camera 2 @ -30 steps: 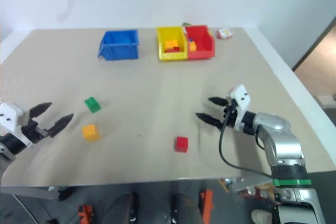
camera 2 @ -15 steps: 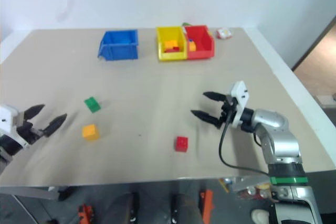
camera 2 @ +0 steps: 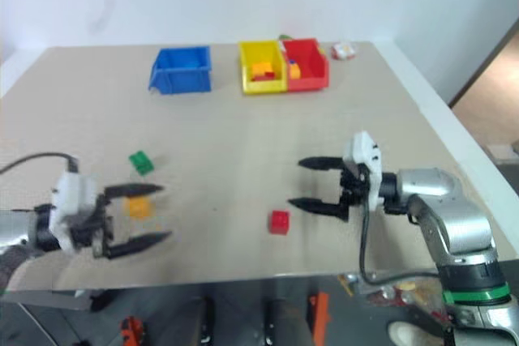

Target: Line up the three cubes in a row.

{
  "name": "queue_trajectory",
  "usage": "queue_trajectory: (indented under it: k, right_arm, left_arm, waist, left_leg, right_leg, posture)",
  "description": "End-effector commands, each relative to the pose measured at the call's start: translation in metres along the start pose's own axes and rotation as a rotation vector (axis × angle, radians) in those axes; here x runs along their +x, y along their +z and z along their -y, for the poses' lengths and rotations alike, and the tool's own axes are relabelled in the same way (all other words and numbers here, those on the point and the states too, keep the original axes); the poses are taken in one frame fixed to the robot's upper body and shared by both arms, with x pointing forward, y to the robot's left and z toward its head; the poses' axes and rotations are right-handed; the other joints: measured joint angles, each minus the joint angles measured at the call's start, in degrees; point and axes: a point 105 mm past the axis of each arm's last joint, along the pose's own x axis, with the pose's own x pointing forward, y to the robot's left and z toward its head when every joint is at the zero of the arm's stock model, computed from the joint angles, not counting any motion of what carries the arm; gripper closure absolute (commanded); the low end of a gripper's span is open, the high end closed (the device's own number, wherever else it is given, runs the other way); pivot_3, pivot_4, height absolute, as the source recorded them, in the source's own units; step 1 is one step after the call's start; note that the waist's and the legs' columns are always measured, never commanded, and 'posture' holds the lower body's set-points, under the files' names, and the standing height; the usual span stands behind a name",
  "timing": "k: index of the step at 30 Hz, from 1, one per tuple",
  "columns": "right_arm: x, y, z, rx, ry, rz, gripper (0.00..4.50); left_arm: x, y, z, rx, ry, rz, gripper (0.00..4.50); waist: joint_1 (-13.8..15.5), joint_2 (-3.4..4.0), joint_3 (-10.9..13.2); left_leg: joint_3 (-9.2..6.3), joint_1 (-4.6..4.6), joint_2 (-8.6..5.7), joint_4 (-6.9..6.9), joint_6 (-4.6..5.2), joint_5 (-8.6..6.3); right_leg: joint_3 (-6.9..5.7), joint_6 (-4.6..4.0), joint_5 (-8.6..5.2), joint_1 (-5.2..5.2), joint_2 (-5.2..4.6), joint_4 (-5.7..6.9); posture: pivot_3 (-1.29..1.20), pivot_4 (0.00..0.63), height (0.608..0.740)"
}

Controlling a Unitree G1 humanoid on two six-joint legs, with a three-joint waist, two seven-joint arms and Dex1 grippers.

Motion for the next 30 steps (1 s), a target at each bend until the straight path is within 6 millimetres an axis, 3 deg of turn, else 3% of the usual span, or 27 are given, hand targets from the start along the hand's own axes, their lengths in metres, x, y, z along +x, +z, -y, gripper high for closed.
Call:
queue_trajectory:
  k: [1, 7, 22, 23, 25, 30]
  right_arm:
    - [0.013, 0.004, -0.018, -0.017, 0.041, 0.013, 0.0]
    - [0.03, -0.017, -0.019, -0.023, -0.021, -0.015, 0.0]
    - [0.027, -0.053, -0.024, 0.032, -0.056, -0.098, 0.0]
    - [0.027, -0.054, -0.024, 0.031, -0.056, -0.102, 0.4]
    - [0.027, -0.057, -0.023, 0.033, -0.055, -0.109, 0.77]
    - [0.027, -0.059, -0.024, 0.038, -0.057, -0.104, 2.67]
  left_arm:
    - [0.008, -0.004, 0.008, 0.029, -0.075, -0.004, 0.07]
    - [0.019, -0.014, 0.011, 0.044, -0.14, -0.009, 0.07]
    - [0.025, -0.009, 0.011, 0.05, -0.101, 0.033, 0.07]
    - [0.025, -0.01, 0.011, 0.051, -0.099, 0.03, 0.0]
    - [0.025, -0.011, 0.011, 0.05, -0.094, 0.028, 0.0]
    - [0.026, -0.011, 0.011, 0.05, -0.086, 0.027, 0.0]
  waist:
    - [0.1, -0.01, 0.0]
    - [0.1, -0.02, 0.0]
    - [0.1, -0.05, 0.0]
    - [0.0, -0.05, 0.0]
    - [0.1, -0.05, 0.0]
    - [0.1, -0.05, 0.0]
  left_leg:
    - [-0.04, 0.0, 0.0, 0.01, 0.0, 0.0]
    - [-0.03, -0.04, -0.01, 0.2, 0.0, 0.0]
    - [-0.05, -0.09, 0.0, 0.35, 0.02, -0.01]
    - [-0.04, -0.09, 0.0, 0.35, 0.02, -0.01]
    - [-0.04, -0.08, 0.0, 0.36, 0.02, -0.01]
    - [-0.04, -0.09, -0.01, 0.4, 0.03, -0.01]
  right_leg:
    - [0.03, -0.14, -0.07, 0.0, 0.05, 0.0]
    - [0.31, -0.22, -0.12, 0.02, 0.17, 0.0]
    - [0.49, -0.18, -0.07, 0.03, 0.32, 0.0]
    - [0.51, -0.18, -0.06, 0.02, 0.32, 0.0]
    - [0.52, -0.18, -0.06, 0.03, 0.32, 0.0]
    - [0.54, -0.18, -0.06, 0.04, 0.32, 0.0]
  posture:
    - [0.0, 0.15, 0.74]
    - [0.0, 0.15, 0.74]
    - [0.0, 0.15, 0.74]
    - [0.0, 0.15, 0.74]
    - [0.0, 0.15, 0.74]
    - [0.0, 0.15, 0.74]
